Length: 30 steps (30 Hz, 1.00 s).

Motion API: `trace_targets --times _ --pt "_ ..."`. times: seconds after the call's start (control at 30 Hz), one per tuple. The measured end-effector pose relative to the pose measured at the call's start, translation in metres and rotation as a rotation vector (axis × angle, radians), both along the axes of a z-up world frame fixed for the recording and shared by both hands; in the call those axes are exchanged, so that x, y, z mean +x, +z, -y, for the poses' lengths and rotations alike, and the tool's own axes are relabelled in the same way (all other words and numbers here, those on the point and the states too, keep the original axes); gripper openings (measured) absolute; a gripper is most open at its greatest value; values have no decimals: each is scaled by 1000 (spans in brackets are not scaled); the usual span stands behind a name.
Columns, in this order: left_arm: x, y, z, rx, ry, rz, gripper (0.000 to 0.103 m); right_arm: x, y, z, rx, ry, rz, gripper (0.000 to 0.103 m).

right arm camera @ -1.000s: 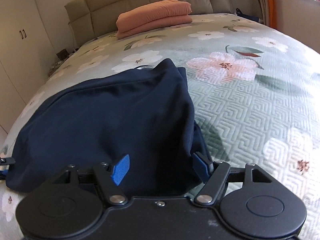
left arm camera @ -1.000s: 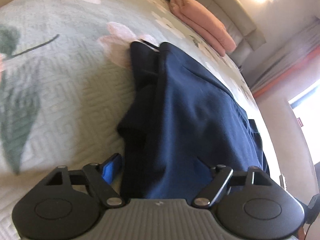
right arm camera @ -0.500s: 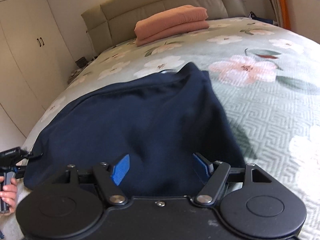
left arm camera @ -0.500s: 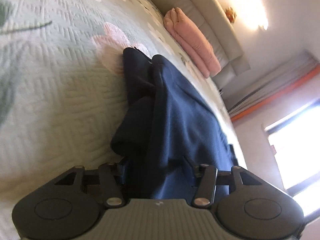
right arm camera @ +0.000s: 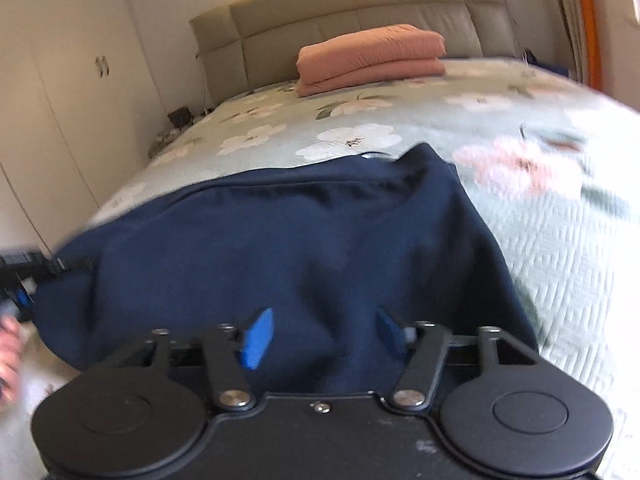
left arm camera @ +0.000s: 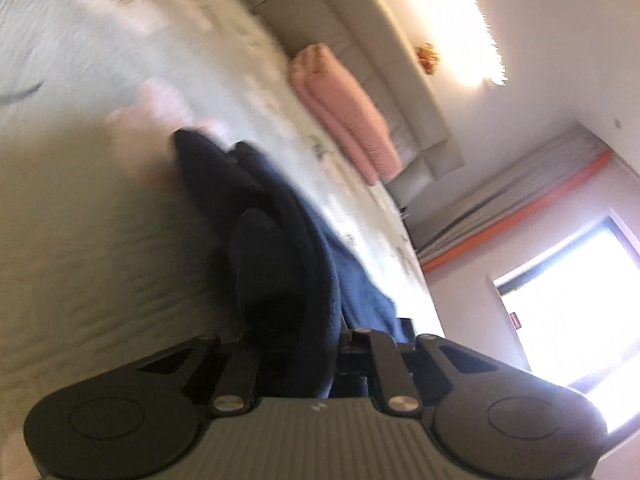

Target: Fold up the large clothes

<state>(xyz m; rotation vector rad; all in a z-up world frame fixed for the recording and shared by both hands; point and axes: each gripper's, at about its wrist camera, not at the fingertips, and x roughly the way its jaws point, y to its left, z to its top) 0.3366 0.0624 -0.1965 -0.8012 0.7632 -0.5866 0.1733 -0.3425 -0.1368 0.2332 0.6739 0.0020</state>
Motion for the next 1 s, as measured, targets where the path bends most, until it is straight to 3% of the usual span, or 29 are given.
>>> trace_targets --times 0.03,0.1,0.3,0.53,0.73,0.9,1.0 --pt "0 11 5 10 -13 21 13 2 0 -3 -2 11 -6 31" --pt "3 31 18 23 -39 55 13 8 -1 -9 -5 32 -19 26" --pt "11 92 77 134 -143 156 13 33 -22 -12 20 38 -155 26" --pt "8 148 191 408 -284 241 14 17 -10 29 235 8 -88 26" --pt "7 154 272 449 -378 201 14 -3 3 71 265 -57 -42 26" --pt "2 138 346 487 -458 152 16 -11 1 99 280 -113 -39 26" --pt "-3 118 386 516 -495 137 26 -12 -6 110 293 -142 -41 28"
